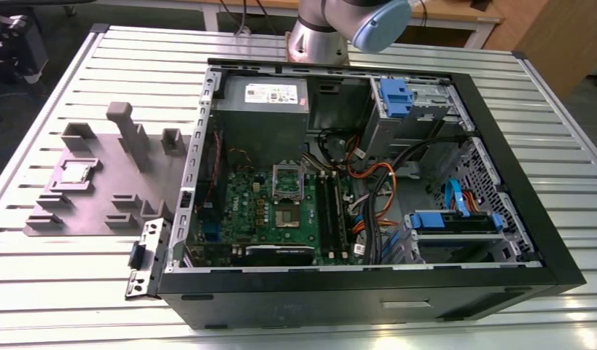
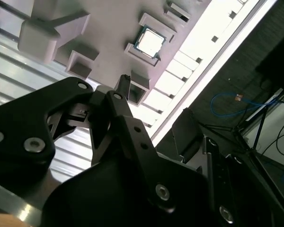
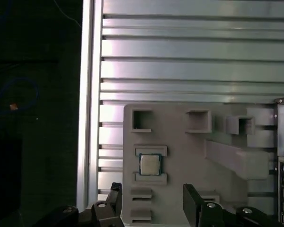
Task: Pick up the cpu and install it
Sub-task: 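Pick up the cpu and move it towards the insertion slot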
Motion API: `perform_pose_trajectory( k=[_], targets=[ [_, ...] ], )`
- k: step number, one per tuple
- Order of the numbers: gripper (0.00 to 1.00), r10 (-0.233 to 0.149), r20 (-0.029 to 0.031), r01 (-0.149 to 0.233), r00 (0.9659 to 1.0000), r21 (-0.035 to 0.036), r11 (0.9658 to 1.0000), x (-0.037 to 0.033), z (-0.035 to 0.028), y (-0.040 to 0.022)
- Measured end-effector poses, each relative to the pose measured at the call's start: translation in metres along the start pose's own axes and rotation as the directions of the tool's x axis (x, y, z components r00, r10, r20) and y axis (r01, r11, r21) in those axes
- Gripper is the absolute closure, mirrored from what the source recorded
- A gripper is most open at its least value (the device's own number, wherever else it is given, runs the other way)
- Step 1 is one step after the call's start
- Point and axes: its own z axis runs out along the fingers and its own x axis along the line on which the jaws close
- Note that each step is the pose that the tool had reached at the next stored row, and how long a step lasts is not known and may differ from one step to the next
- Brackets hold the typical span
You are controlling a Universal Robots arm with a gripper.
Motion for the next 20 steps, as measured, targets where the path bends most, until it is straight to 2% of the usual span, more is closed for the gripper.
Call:
perform_pose_trajectory(
  k=[6, 20],
  targets=[
    [0.37, -0.008, -0.0004, 0.008, 1.0000, -0.0006, 1.0000, 0.0000, 0.0035, -0.0003],
    [0.37, -0.008, -0.0004, 0.008, 1.0000, -0.0006, 1.0000, 0.0000, 0.0064, -0.0004]
  ],
)
